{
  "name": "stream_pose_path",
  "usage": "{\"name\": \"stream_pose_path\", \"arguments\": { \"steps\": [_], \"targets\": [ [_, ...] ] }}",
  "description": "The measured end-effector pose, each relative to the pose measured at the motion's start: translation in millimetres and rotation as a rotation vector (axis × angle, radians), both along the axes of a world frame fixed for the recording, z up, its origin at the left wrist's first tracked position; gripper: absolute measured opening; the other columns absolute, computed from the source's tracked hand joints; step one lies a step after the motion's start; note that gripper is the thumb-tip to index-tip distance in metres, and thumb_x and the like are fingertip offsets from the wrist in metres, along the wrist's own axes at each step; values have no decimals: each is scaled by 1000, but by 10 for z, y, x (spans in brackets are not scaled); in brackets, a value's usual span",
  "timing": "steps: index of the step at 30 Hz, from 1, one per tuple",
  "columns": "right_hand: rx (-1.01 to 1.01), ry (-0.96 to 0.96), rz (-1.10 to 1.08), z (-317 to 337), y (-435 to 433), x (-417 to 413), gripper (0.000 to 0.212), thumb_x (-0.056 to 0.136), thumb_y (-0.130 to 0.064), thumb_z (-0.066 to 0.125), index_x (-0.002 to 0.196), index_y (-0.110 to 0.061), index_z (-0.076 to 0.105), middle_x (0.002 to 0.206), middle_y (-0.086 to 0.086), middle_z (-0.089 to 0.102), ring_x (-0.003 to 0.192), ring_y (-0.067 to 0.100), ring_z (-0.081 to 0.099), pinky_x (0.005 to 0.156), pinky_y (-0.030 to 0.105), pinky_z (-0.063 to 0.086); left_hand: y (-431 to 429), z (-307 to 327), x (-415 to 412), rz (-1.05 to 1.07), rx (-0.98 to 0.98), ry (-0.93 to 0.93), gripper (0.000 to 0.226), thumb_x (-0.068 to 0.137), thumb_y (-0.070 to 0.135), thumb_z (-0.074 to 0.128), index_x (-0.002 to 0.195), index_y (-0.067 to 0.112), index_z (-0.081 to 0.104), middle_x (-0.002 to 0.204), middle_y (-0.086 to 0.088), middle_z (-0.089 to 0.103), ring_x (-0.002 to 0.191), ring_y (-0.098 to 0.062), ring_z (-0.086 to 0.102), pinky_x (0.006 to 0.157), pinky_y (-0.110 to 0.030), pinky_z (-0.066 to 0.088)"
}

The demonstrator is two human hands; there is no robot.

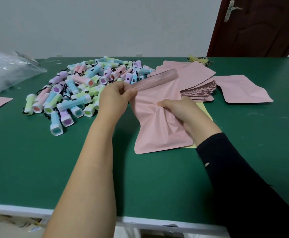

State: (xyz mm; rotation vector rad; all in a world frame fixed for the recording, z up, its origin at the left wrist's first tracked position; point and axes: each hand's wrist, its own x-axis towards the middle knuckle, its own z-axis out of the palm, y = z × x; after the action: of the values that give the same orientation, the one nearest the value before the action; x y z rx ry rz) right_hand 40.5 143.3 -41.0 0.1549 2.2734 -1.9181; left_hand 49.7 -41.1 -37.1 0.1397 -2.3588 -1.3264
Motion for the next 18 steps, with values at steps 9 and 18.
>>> {"name": "stream_pose_path", "arguments": {
  "steps": [9,18],
  "targets": [
    [38,-27,36,37,90,7,41,76,-23,78,112,-9,64,92,6,73,76,24,71,64,30,56,25,51,82,-127,-29,35,8,88,27,72,83,25,67,67,11,50,64,-4,44,55,-10,33],
    [95,-44,51,33,64,11,47,74,-25,79,114,-9,63,94,7,73,77,25,71,71,36,59,76,52,94,-112,-68,14,29,88,28,73,67,27,53,82,-7,61,80,-20,54,70,-29,40]
  ]
}}
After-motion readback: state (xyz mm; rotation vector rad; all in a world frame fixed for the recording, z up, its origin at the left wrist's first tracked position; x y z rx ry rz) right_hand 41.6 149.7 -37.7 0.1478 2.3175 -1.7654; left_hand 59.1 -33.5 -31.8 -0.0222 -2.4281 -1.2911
